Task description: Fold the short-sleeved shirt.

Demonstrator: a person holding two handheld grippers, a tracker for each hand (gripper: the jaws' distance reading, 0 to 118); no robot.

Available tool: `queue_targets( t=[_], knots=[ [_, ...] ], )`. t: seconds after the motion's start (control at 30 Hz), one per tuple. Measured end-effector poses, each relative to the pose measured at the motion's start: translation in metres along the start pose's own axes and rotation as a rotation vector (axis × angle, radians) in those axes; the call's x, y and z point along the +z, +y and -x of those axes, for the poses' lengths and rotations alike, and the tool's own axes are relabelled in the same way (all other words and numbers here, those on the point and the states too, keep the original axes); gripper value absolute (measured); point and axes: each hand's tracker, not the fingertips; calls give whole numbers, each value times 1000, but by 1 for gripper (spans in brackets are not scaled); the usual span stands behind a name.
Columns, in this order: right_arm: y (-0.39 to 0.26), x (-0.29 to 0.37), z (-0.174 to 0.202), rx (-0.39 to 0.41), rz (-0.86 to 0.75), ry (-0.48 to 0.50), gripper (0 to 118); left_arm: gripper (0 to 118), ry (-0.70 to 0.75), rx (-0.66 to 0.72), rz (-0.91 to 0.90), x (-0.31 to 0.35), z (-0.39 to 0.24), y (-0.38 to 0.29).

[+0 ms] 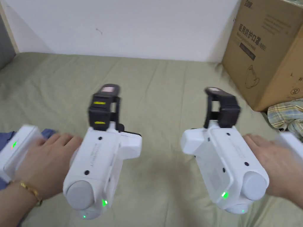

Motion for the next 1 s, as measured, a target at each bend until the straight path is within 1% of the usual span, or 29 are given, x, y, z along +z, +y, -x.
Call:
queue_targets(
  t=[0.03,0.07,0.1,0.13,0.17,0.2,0.23,0.3,0.33,0.37,0.4,0.43,0.47,0.5,0.53,0.57,0.6,0.63,0.7,0.83,0.9,1.0],
  knots=[
    [1,1,1,143,-77,4,118,118,16,-111,-69,1,-2,3],
    [1,3,2,251,-140,0,118,118,29,-197,-151,3,-3,4],
    [-2,4,2,323,-183,3,118,118,36,-229,-207,4,-3,5],
    [-3,4,0,375,-202,17,118,118,51,-239,-236,7,-5,3],
    [-3,4,-3,373,-180,48,118,118,45,-219,-239,9,-4,4],
    [-2,3,-8,343,-167,55,118,118,37,-184,-223,10,-2,5],
    [-6,3,-15,256,-156,63,118,118,30,-93,-203,10,2,5],
    [-7,-2,-33,-32,-49,112,118,118,16,144,-120,8,14,-4],
    [-11,-5,-46,-265,7,146,118,118,9,320,-42,6,25,-8],
    [-18,-8,-59,-506,74,180,118,118,6,533,52,2,37,-14],
    [-26,-12,-69,-738,131,187,118,118,-10,745,124,-3,51,-23],
    [-37,-13,-74,-991,180,179,118,118,-13,994,198,-7,62,-35],
    [-47,-12,-75,-1224,228,159,118,118,11,1238,272,-9,67,-49],
    [-53,-10,-72,-1391,251,150,118,118,29,1409,335,-10,68,-60],
    [-57,-7,-66,-1510,268,148,118,118,31,1569,382,-13,65,-71],
    [-59,-4,-57,-1612,286,114,118,118,50,1679,422,-12,59,-77],
    [-57,0,-47,-1661,292,77,118,118,58,1743,436,-10,53,-79],
    [-50,4,-38,-1696,302,63,118,118,60,1785,439,-7,45,-80],
    [-43,9,-22,-1728,350,31,118,118,33,1776,462,-1,37,-70],
    [-33,15,0,-1736,375,29,118,118,-7,1719,460,5,17,-58],
    [-31,17,3,-1748,375,40,118,118,-14,1724,462,8,12,-57],
    [-29,19,5,-1730,380,36,118,118,-34,1732,463,12,9,-53]
  ],
)
